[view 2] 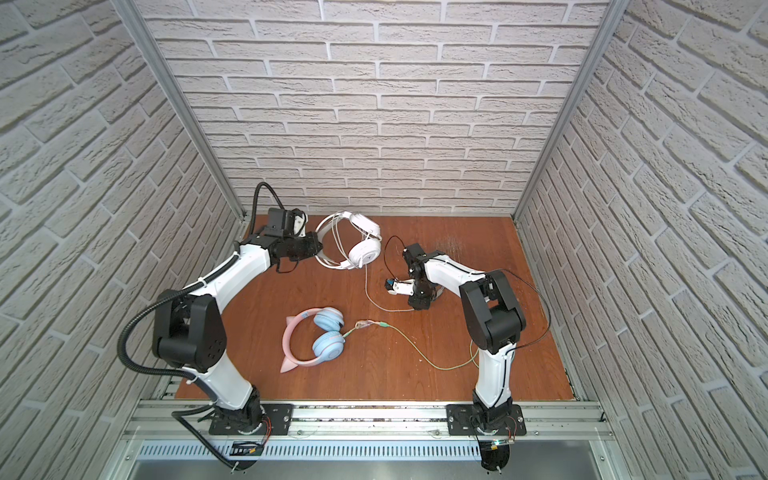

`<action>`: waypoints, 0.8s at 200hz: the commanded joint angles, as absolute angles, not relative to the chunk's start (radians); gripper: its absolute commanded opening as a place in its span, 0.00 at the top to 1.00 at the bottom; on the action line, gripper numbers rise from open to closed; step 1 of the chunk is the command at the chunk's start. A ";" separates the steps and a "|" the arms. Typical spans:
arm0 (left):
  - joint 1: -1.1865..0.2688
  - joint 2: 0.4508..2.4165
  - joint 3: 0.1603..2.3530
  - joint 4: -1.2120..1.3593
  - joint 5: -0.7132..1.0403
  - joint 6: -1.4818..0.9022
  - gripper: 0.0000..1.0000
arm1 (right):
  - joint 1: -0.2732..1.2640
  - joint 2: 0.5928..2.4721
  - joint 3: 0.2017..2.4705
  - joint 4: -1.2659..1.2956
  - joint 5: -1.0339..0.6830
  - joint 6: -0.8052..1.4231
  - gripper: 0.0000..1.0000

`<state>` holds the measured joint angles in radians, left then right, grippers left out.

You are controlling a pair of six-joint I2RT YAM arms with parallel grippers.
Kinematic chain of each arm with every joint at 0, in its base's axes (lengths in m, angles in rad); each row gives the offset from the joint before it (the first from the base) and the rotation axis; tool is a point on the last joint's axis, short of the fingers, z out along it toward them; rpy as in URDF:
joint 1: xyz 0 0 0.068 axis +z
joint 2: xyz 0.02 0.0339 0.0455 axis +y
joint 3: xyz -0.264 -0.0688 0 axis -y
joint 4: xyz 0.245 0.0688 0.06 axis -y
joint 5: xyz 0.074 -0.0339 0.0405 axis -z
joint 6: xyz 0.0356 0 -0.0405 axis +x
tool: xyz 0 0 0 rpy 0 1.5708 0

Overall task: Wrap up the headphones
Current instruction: 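Move the open right gripper back down to the loose grey cable, then close the right gripper on the grey cable near the splitter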

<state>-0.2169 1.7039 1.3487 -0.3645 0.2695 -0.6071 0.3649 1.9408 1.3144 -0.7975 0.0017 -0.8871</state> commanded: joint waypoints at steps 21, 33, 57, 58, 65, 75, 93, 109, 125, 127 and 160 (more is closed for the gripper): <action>-0.206 1.691 1.355 -0.323 0.287 -0.627 1.00 | 0.359 1.960 1.330 -0.851 -0.011 -0.905 0.55; -0.205 1.691 1.355 -0.322 0.287 -0.630 1.00 | 0.359 1.971 1.334 -0.864 0.000 -0.902 0.56; -0.206 1.687 1.354 -0.326 0.283 -0.629 1.00 | 0.359 1.963 1.324 -0.859 -0.005 -0.900 0.60; -0.206 1.687 1.354 -0.327 0.284 -0.629 1.00 | 0.359 1.962 1.323 -0.859 -0.005 -0.899 0.60; -0.206 1.688 1.355 -0.328 0.282 -0.629 1.00 | 0.359 1.962 1.321 -0.858 -0.002 -0.900 0.63; -0.206 1.689 1.355 -0.327 0.278 -0.630 1.00 | 0.359 1.966 1.320 -0.862 0.008 -0.900 0.68; -0.205 1.689 1.353 -0.322 0.274 -0.637 1.00 | 0.359 1.971 1.302 -0.857 0.027 -0.896 0.79; -0.205 1.689 1.354 -0.319 0.269 -0.642 1.00 | 0.362 1.955 1.268 -0.837 0.017 -0.886 0.89; -0.204 1.693 1.357 -0.319 0.259 -0.647 1.00 | 0.373 1.919 1.232 -0.814 0.002 -0.873 0.94; -0.204 1.693 1.358 -0.319 0.258 -0.647 1.00 | 0.374 1.915 1.229 -0.812 0.001 -0.873 0.95; -0.204 1.714 1.382 -0.337 0.216 -0.661 1.00 | 0.410 1.833 1.199 -0.792 -0.015 -0.867 0.95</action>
